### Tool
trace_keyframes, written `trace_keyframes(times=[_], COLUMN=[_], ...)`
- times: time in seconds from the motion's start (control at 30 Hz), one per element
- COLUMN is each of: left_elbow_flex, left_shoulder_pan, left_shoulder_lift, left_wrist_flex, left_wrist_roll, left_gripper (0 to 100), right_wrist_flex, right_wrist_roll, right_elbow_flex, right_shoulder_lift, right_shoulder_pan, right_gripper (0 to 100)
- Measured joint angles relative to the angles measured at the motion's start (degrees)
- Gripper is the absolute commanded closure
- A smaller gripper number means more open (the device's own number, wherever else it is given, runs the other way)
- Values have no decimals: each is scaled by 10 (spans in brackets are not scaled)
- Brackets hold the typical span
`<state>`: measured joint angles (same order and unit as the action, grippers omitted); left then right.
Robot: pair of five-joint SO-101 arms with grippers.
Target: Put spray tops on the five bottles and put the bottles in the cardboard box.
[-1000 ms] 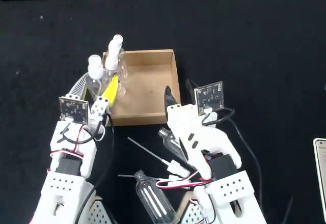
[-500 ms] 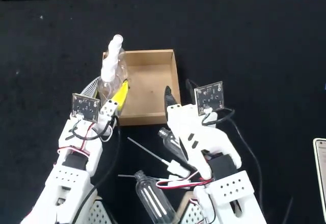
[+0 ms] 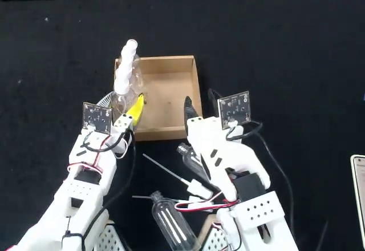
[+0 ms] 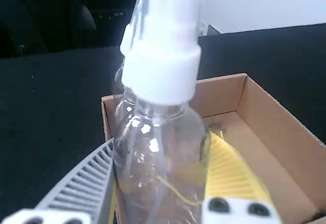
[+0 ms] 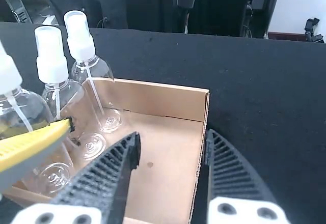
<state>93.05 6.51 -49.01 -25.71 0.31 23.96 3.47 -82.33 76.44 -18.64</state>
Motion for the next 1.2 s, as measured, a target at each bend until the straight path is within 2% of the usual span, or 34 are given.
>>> trace_keyframes(times=[0.67,0.87,1.2], left_elbow_flex=[0,-1,-1], left_shoulder_pan=[0,0,0], left_shoulder_lift=[1,1,1], left_wrist_flex=[0,47,52], left_wrist_roll=[8,8,8], left_gripper=[873,877,877], right_wrist_flex=[0,0,0], right_wrist_roll=[0,0,0], right_elbow_flex=[0,0,0], right_shoulder_lift=[0,0,0], right_shoulder_pan=[0,0,0], right_gripper=[815,815,815])
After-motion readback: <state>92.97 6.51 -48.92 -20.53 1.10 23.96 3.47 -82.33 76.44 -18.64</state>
